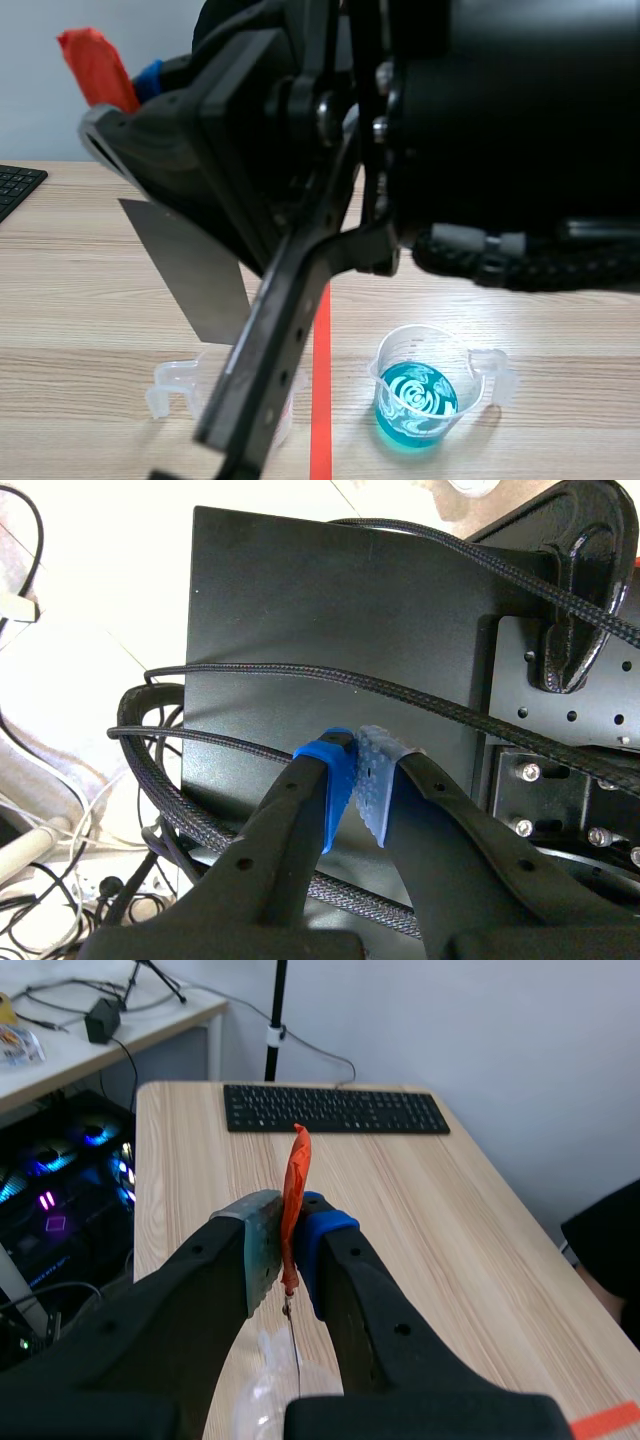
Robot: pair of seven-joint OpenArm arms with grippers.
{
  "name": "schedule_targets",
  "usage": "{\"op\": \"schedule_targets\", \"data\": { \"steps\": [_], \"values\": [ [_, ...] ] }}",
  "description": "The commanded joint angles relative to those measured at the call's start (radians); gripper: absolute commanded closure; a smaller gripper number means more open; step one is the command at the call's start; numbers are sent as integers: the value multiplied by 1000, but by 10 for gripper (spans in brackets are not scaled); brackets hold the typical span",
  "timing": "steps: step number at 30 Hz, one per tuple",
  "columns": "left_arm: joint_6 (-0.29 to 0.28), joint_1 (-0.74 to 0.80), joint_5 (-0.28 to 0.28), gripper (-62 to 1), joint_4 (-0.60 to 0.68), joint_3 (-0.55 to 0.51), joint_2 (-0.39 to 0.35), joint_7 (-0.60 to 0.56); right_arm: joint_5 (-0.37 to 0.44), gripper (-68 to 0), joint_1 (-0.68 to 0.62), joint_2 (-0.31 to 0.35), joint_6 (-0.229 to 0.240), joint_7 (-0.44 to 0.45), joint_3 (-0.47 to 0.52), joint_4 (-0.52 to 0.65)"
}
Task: Do the redox reaction experiment.
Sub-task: 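Move the plate over the blue solution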
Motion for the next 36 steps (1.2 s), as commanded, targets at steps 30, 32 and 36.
{"op": "schedule_targets", "data": {
  "steps": [30,32,36],
  "values": [
    [-2,10,0,-27,6,-3,-3,-14,319,-6,-175,135,100,-97,573,-2],
    [-2,10,0,-27,6,-3,-3,-14,327,-6,-200,135,117,-97,611,-2],
    [-2,10,0,-27,6,-3,-3,-14,339,-6,-240,135,152,-90,673,-2]
  ]
}}
